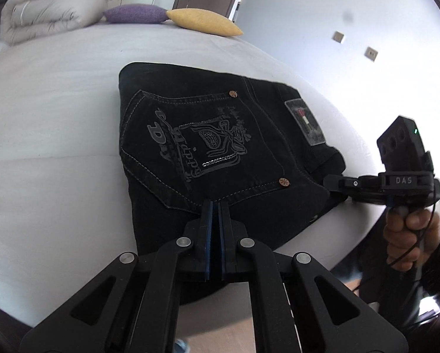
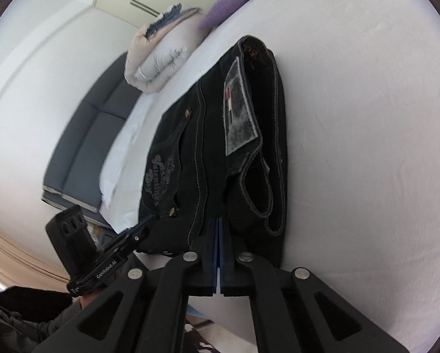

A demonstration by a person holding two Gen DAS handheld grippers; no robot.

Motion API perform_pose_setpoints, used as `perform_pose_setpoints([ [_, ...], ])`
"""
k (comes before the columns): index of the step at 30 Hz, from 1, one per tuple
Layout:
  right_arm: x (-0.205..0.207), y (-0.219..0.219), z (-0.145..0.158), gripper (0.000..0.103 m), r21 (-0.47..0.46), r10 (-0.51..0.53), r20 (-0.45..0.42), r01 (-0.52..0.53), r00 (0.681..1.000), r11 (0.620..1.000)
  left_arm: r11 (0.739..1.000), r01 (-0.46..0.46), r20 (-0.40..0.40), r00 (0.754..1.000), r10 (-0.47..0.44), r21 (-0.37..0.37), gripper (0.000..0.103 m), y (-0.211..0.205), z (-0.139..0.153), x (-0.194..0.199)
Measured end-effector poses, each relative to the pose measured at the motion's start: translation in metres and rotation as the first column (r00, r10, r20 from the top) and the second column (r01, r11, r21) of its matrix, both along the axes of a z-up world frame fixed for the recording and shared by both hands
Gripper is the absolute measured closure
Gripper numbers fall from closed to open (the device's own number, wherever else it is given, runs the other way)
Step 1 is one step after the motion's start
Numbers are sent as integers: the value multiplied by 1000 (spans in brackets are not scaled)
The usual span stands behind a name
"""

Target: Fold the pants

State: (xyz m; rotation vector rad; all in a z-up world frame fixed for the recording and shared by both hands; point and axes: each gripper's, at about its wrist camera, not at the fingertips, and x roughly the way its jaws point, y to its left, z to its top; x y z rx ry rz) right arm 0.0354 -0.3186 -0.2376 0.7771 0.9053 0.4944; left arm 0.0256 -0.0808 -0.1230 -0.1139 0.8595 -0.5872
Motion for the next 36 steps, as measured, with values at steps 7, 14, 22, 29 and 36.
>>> perform_pose_setpoints([
  [7,-10,-46,56,27,28,-108,152,105,982,994,987,-85,46,995,92,-138,76,57,52,9],
  [14,48,-49,11,40,-61,-100,-107,94,989,994,944,-194,-214,967,138,-266,21,84,17,69],
  [22,85,-45,-15,54,16,-81,-183,86,980,996,963,-140,-353,934,51,-232,23,54,-12,110],
  [29,107,-28,-19,73,-4,-44,-202,44,978,999,971,-137,-396,917,50,-196,66,47,-21,130],
  [36,95,-22,10,83,-39,-59,-95,55,994,998,983,-88,-316,948,32,-164,83,40,8,127],
])
